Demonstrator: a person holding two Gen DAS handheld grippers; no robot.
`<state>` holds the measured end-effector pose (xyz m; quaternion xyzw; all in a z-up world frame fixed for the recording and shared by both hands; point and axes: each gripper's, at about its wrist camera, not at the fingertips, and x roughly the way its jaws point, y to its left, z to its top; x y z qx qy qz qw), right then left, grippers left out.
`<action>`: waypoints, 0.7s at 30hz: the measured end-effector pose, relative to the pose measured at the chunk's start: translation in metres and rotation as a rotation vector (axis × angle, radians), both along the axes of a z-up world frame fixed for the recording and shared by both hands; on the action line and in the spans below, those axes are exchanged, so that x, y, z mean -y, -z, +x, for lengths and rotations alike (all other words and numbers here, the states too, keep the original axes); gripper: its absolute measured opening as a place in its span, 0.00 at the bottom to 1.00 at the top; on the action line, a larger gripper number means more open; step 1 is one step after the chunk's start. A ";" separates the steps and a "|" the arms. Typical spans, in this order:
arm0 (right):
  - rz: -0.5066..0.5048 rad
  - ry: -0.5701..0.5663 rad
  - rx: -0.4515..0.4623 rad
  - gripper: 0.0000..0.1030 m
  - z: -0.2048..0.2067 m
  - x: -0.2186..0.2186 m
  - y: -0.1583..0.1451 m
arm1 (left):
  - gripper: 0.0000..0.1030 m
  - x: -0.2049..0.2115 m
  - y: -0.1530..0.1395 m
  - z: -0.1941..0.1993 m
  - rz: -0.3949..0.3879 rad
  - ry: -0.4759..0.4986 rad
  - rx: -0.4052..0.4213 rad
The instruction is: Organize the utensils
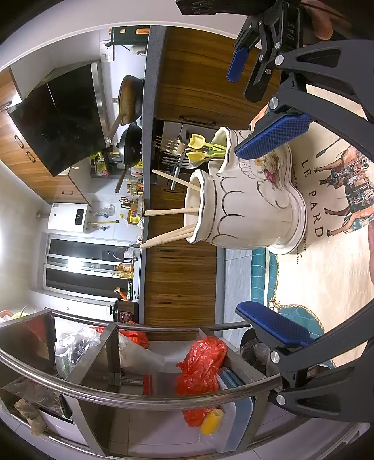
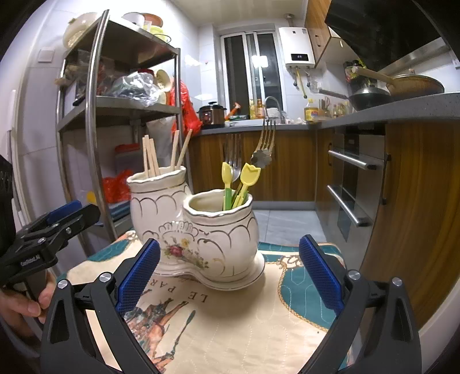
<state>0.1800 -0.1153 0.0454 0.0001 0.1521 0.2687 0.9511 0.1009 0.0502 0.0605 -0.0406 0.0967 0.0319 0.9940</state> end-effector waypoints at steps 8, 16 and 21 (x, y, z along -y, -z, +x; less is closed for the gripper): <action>0.000 0.000 0.000 0.94 0.000 0.000 0.000 | 0.95 0.000 0.000 0.000 0.001 0.000 0.002; -0.001 -0.003 0.001 0.94 -0.001 0.000 0.000 | 0.95 0.000 -0.001 0.000 0.002 0.002 -0.001; 0.000 -0.003 0.000 0.94 -0.001 0.000 0.000 | 0.95 0.000 -0.001 0.000 0.005 0.003 -0.001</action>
